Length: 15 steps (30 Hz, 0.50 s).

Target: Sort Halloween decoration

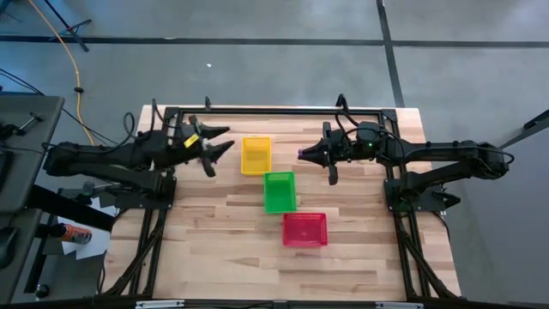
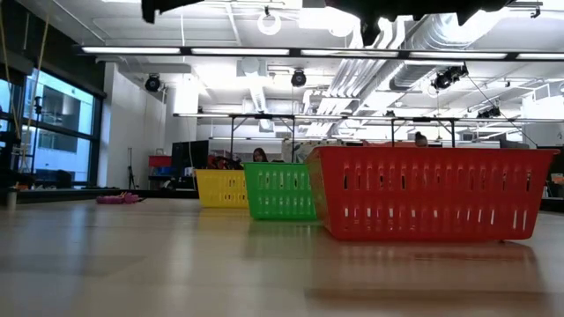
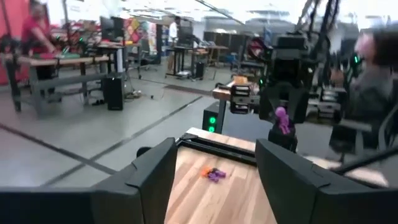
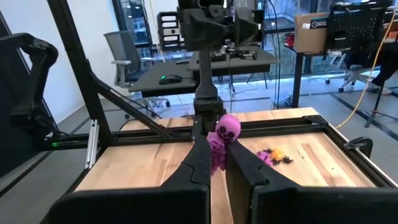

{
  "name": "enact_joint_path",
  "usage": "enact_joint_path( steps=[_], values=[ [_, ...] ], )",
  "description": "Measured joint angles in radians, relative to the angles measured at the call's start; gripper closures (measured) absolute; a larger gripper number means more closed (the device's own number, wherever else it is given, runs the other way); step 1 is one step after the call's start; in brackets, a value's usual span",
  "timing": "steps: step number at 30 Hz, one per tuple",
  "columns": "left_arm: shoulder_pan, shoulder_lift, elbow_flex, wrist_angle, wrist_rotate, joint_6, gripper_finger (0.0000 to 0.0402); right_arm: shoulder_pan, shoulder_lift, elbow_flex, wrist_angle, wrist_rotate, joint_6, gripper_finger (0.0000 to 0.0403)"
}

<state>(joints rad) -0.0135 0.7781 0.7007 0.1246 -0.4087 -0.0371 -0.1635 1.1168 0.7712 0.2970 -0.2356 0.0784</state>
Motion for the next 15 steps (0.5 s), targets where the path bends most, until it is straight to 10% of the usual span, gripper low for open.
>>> enact_joint_path(
  steps=[15],
  values=[
    [0.000,-0.027,0.025,0.055,0.019,-0.141,0.0188,-0.012,0.039,0.002,-0.040,-0.009,0.123,0.0396]
  ],
)
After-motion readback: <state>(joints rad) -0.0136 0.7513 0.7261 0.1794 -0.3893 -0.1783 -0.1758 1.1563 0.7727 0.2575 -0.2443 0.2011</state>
